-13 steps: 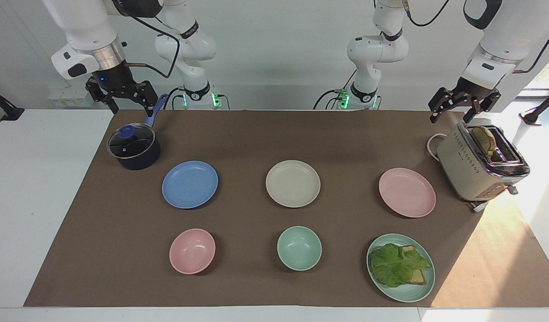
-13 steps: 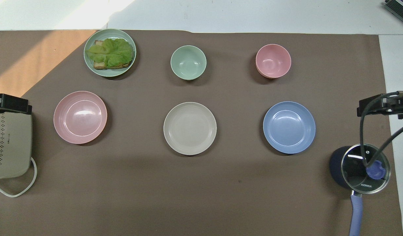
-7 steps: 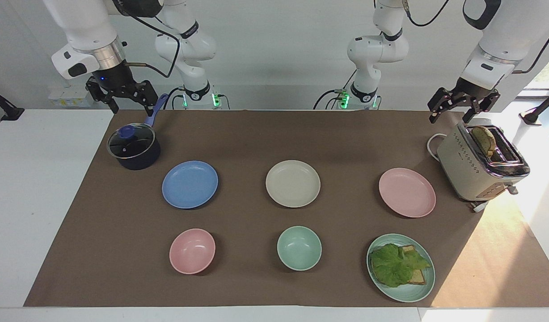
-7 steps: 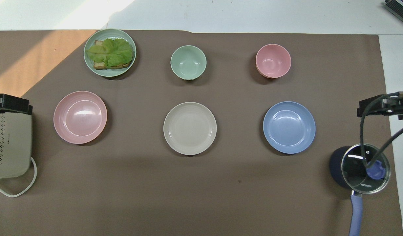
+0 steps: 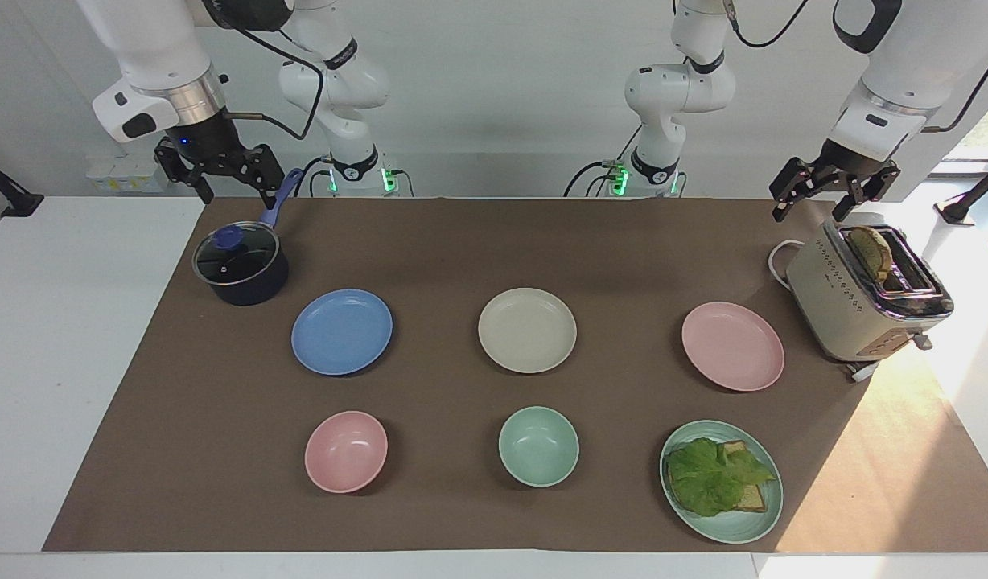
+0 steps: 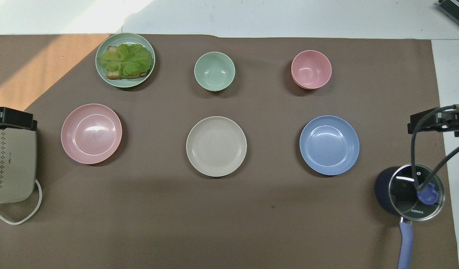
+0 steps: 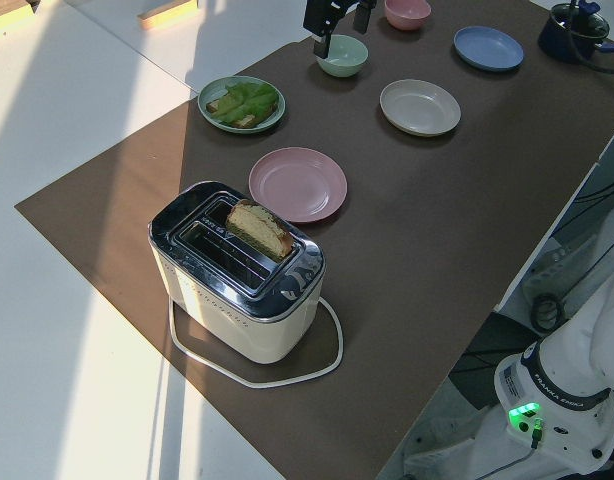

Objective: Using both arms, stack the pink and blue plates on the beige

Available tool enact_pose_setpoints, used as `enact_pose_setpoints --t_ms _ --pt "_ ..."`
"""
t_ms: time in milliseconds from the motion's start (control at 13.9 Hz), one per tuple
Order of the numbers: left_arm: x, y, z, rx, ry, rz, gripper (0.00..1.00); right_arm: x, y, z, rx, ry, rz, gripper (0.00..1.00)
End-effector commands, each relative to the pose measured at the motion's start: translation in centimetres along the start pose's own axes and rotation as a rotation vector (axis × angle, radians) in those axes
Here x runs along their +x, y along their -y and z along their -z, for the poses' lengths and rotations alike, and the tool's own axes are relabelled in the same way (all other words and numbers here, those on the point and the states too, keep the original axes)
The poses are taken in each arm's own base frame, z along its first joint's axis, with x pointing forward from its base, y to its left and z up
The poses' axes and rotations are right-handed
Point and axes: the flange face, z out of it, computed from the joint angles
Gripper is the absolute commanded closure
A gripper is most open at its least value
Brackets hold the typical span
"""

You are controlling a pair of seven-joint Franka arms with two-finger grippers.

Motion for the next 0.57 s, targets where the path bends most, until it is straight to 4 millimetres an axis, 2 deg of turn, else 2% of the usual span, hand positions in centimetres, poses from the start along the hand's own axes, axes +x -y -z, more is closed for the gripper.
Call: enact_pose_setpoints --t_ms 0,144,287,431,503 --pt "-0.7 -0.1 -3.0 -0.013 0.040 0.002 0.00 -0.8 -0.3 0.1 0.010 0.004 -0.018 0.00" --pt "-0.7 0.6 -9.2 -0.014 0.071 0.020 0.00 -0.8 -0.4 0.0 0.010 0.006 -0.018 0.00" --pt "-0.8 1.2 -12.7 -0.014 0.068 0.034 0.00 -0.8 -0.4 0.0 0.010 0.004 -0.022 0.00" --pt "-0.4 3.1 -16.4 -0.014 0.081 0.060 0.00 -0.8 -0.6 0.0 0.010 0.005 -0.022 0.00" --pt "-0.4 3.3 -18.7 -0.014 0.084 0.059 0.00 -0.7 -0.8 0.0 0.010 0.005 -0.022 0.00"
